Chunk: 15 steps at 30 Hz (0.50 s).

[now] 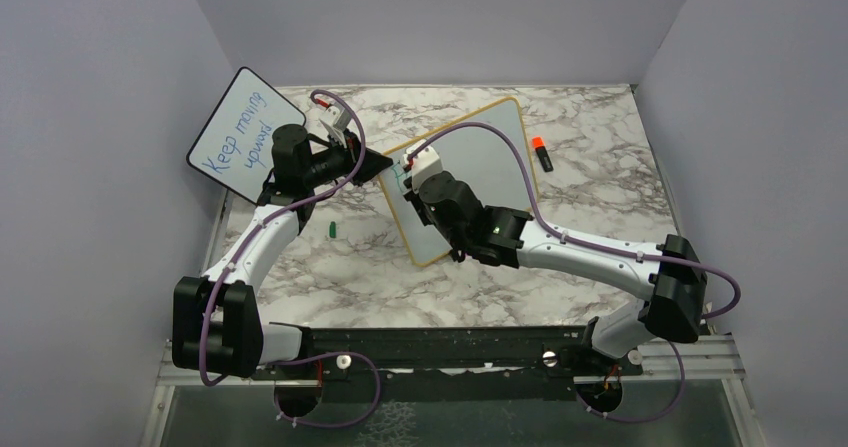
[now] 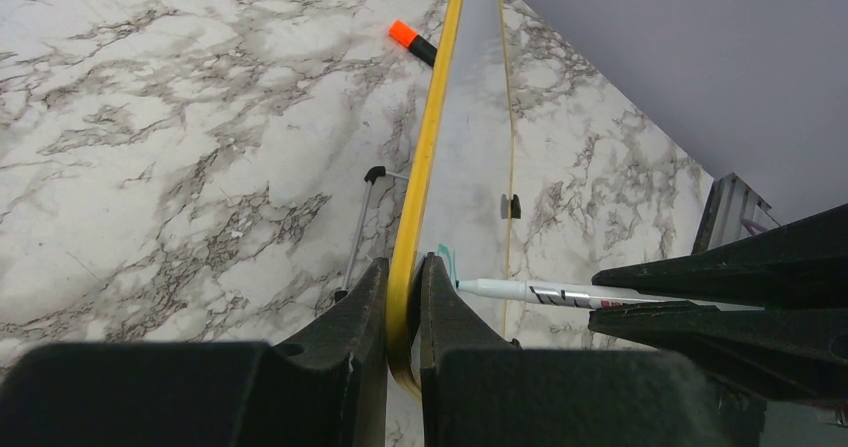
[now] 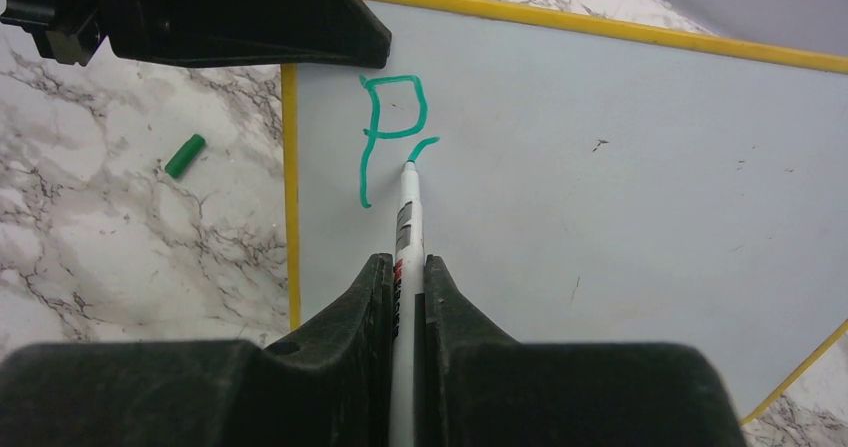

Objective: Write a sentence on the whiteboard

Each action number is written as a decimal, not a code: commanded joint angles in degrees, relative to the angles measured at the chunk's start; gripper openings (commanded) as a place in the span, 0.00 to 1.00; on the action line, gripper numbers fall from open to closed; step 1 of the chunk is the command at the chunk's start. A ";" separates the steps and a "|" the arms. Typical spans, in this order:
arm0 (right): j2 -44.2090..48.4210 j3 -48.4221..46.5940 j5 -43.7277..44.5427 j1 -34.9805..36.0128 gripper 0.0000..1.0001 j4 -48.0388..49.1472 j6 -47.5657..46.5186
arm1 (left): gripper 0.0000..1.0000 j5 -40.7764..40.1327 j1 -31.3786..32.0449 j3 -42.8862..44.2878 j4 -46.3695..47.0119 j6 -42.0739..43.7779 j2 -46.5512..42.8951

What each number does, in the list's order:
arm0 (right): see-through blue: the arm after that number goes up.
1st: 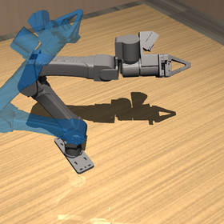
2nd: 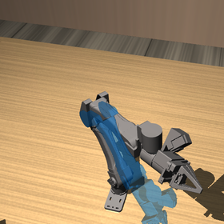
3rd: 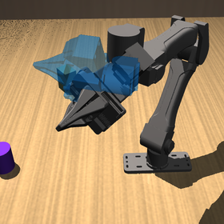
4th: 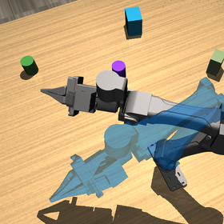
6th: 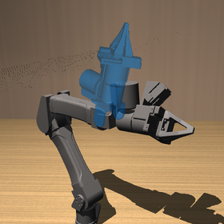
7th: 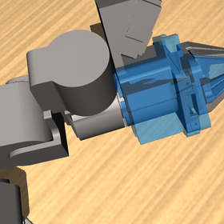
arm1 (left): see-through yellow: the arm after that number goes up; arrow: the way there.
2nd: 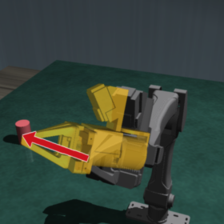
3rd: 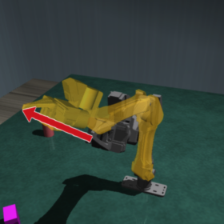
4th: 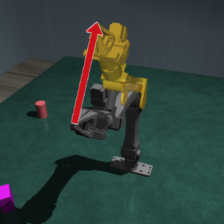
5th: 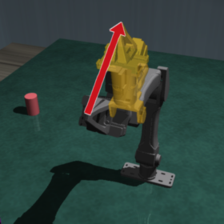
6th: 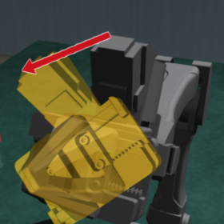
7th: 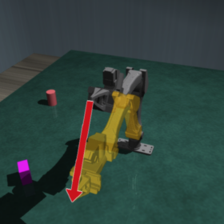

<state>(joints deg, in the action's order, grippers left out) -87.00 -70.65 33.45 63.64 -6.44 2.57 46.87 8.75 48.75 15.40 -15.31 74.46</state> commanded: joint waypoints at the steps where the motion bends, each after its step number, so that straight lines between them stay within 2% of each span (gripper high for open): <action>1: -0.63 0.50 -1.17 -0.35 0.00 -3.00 0.90 | 0.00 -0.74 1.27 -0.72 -5.20 3.81 0.89; 15: 0.18 0.73 1.59 -0.34 0.00 -5.08 -0.82 | 0.00 -0.73 1.27 -0.72 -5.41 4.06 0.82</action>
<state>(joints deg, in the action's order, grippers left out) -86.98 -70.65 33.54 63.64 -8.40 2.46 46.87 8.75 48.75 15.31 -15.14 74.46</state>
